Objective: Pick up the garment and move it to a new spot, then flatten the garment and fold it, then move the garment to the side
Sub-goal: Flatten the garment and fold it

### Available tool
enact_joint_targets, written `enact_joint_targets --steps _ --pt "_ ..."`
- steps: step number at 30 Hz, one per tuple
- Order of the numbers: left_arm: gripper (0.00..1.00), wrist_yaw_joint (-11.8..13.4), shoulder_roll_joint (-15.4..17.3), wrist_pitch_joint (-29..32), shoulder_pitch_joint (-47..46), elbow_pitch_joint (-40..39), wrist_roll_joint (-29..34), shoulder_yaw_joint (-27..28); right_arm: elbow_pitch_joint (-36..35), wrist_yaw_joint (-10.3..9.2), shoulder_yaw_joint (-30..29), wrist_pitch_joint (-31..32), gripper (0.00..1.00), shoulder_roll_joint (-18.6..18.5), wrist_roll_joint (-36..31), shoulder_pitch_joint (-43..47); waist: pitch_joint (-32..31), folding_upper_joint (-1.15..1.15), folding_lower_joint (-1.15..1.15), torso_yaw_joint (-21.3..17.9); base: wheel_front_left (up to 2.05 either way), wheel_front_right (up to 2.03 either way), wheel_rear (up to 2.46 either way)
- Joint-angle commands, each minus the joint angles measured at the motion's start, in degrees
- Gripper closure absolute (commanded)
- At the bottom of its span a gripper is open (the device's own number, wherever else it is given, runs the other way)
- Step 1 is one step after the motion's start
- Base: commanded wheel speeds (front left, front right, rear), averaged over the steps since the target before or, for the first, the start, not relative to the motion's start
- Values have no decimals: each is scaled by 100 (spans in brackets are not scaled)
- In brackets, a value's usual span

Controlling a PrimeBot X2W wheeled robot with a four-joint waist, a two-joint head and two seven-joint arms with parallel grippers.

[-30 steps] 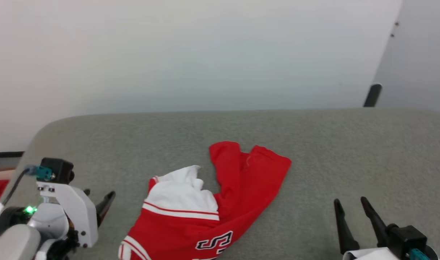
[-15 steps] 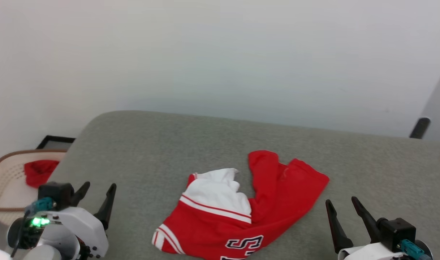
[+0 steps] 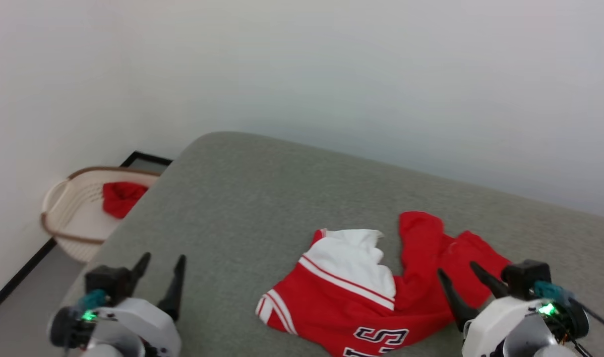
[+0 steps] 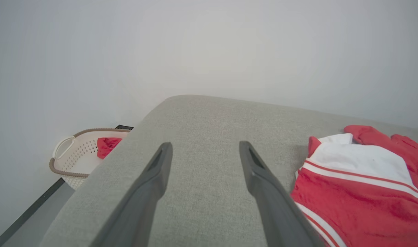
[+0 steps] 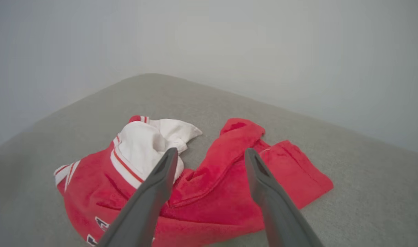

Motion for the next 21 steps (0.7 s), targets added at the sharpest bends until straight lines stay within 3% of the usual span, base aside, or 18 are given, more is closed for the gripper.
enact_joint_targets --steps 1,11,21 --pt "0 -32 -48 -46 -76 30 53 -35 -2 3 77 78 0 -42 79 -89 131 0 0 330 0 0 0" --pt "0 -156 -560 -341 -353 456 208 -291 41 2 663 1556 0 -484 797 -638 594 0 0 826 0 0 0" --pt "0 -243 -980 -462 -567 683 288 -118 275 2 1018 2058 0 -581 961 -1136 1181 0 0 1036 0 0 0"
